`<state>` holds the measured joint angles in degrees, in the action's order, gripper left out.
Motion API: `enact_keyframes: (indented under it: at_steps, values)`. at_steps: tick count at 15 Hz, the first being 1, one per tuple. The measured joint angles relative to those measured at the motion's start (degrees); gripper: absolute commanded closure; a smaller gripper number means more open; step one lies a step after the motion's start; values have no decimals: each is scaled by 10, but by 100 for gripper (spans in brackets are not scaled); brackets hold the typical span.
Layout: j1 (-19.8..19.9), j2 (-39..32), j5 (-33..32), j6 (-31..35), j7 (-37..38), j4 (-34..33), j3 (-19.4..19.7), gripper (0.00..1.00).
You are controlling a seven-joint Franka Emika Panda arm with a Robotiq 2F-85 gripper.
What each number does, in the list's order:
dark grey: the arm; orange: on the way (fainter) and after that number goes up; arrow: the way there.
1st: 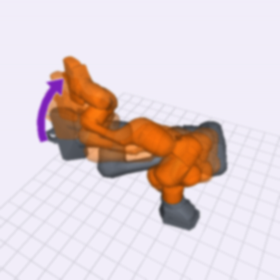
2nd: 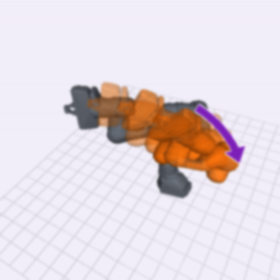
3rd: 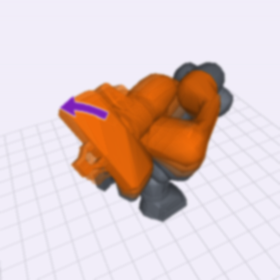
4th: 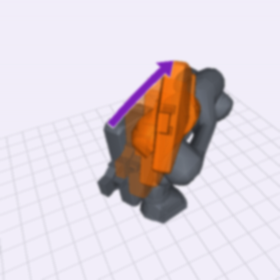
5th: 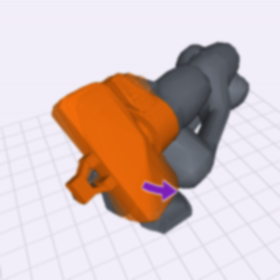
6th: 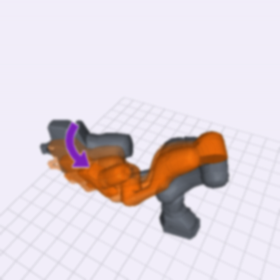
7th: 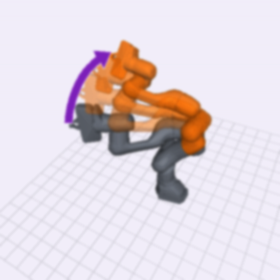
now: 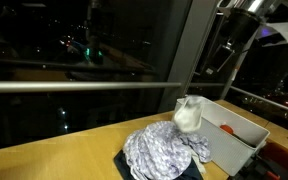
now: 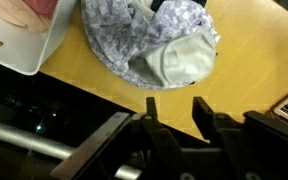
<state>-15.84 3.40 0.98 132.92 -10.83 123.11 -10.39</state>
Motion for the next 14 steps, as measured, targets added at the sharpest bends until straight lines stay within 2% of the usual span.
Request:
enact_keyframes:
  at_steps: [3,4,10,14]
  values:
    - [13,9,-20,22,3,22,1,5]
    - [22,13,-30,32,4,36,3,0]
    - [110,13,-130,110,11,145,56,0]
    - [160,-37,-179,157,19,165,96,0]
